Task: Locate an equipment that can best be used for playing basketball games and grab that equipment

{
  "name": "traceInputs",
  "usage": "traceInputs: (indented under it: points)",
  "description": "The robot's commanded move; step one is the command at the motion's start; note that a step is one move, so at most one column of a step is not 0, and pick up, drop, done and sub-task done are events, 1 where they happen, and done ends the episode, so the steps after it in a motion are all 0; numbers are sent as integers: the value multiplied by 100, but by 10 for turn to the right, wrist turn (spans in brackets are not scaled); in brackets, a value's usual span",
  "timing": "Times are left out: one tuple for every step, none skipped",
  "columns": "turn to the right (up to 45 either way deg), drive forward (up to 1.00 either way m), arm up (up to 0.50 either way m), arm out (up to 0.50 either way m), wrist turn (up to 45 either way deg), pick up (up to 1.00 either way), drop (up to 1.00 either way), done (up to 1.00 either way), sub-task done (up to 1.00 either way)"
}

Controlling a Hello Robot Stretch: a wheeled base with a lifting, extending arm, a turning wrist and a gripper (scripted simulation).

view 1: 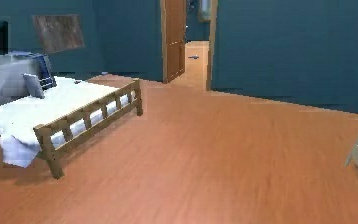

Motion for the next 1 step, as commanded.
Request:
traceInputs:
  points:
    - [0,100,0,0,0,0,0,0,0]
